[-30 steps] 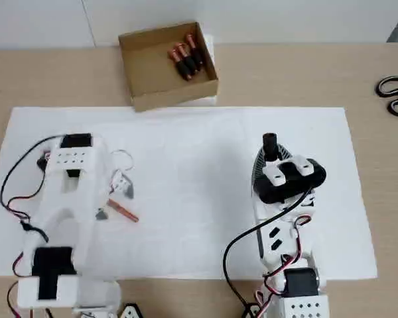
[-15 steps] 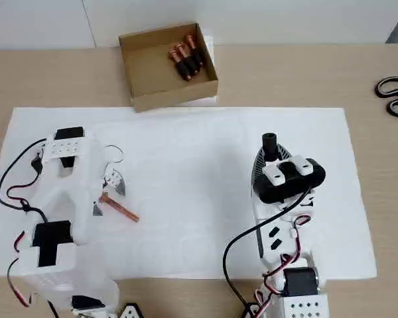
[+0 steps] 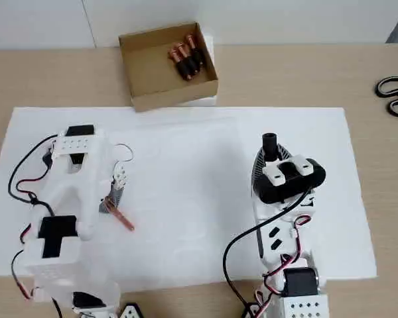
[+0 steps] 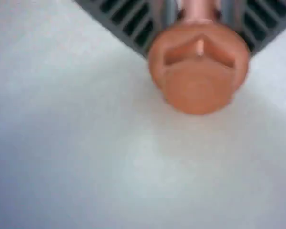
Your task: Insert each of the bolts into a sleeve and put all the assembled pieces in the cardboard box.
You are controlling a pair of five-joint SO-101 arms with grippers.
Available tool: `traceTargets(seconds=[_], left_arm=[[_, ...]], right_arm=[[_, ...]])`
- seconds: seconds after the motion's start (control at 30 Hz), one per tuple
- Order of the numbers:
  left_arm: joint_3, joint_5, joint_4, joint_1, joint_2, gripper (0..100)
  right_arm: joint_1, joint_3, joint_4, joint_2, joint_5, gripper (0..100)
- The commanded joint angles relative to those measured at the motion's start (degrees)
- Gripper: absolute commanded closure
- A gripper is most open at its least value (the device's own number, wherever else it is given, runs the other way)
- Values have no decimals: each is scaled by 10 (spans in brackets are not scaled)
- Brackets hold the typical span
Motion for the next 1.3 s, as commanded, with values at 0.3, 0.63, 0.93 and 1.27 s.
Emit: traceTargets(seconds=[0.3, 0.63, 0.93, 1.27], left_arm=[[-357, -2, 144, 64, 10, 994], [-381, -44, 142, 207, -155, 994], [-368, -47, 142, 326, -334, 994], [-147, -34, 100, 325, -613, 994]], right_arm=[[4, 4, 4, -9, 4, 995], [0, 4, 4, -9, 4, 995], [0, 4, 4, -10, 4, 995], [-33, 4, -11, -11, 3, 995]])
